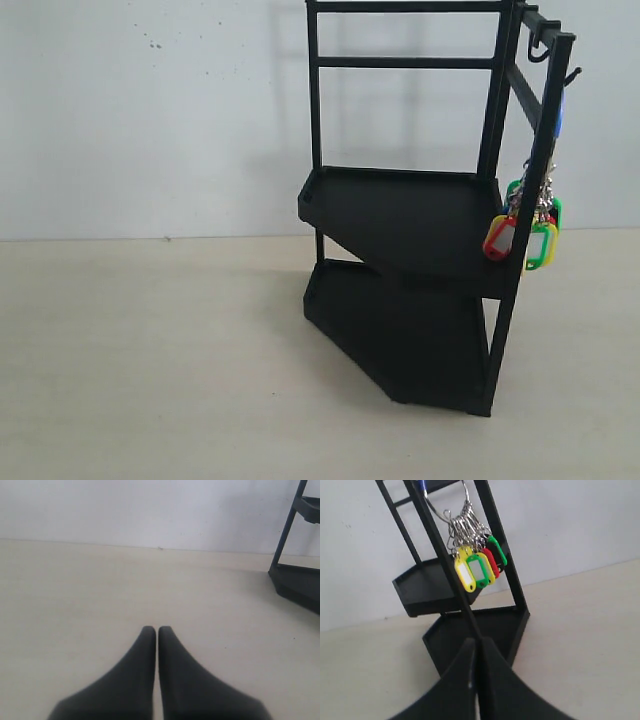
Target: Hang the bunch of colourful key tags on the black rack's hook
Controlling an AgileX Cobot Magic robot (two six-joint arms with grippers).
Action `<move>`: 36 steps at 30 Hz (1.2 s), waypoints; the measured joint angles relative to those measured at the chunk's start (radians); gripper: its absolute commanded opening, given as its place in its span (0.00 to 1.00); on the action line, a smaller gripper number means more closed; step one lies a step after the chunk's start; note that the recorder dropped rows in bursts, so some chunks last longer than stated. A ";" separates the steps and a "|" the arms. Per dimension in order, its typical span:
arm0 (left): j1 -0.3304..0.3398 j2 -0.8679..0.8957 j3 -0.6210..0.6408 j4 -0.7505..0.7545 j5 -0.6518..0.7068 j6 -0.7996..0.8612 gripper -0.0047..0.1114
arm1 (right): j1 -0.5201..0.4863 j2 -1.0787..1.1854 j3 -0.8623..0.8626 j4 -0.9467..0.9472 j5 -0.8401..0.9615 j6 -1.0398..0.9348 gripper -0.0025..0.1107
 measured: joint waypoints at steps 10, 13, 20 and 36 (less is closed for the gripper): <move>0.000 0.000 0.000 0.000 0.000 0.000 0.08 | -0.004 0.000 0.004 -0.005 0.208 -0.166 0.02; 0.000 0.000 0.000 0.000 0.000 0.000 0.08 | -0.005 0.000 0.004 -0.008 0.244 -0.176 0.02; 0.000 0.000 0.000 0.000 0.000 0.000 0.08 | -0.005 0.000 0.004 -0.008 0.254 -0.180 0.02; 0.000 0.000 0.000 0.000 0.000 0.000 0.08 | -0.005 0.000 0.004 -0.008 0.238 -0.184 0.02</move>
